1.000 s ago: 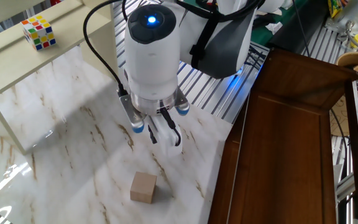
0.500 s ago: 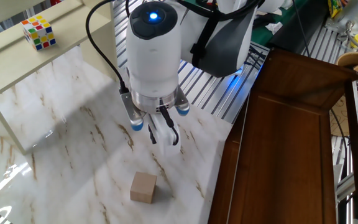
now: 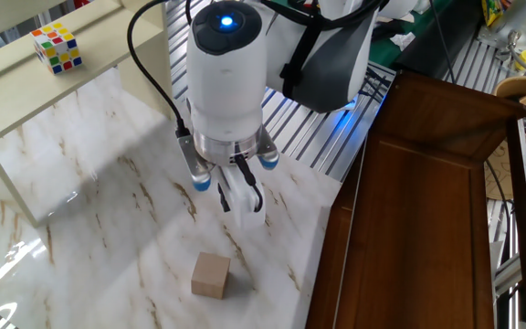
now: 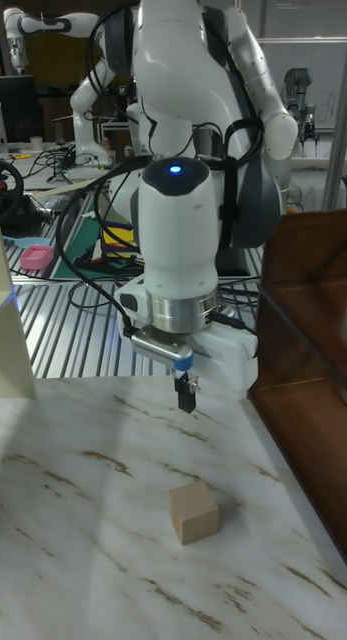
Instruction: Put the object on the shelf
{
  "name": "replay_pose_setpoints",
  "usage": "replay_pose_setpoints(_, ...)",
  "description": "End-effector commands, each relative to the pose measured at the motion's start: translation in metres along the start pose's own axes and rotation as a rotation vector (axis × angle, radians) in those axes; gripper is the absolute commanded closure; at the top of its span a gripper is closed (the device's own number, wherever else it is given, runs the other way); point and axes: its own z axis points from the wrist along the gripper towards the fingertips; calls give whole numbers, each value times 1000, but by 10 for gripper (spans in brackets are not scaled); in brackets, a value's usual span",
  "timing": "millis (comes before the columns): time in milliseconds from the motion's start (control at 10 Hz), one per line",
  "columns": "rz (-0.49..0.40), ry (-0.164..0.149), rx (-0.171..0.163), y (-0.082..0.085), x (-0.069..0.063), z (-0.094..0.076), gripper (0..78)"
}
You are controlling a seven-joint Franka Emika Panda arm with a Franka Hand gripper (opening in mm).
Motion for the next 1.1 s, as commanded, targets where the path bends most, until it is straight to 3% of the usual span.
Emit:
replay_pose_setpoints(100, 16, 5, -14, 0, -1, -2, 776)
replay_pose_setpoints(800, 94, -16, 12, 35, -9, 23, 776)
replay_pose_setpoints(1100, 161, -22, 11, 56, -14, 44, 776)
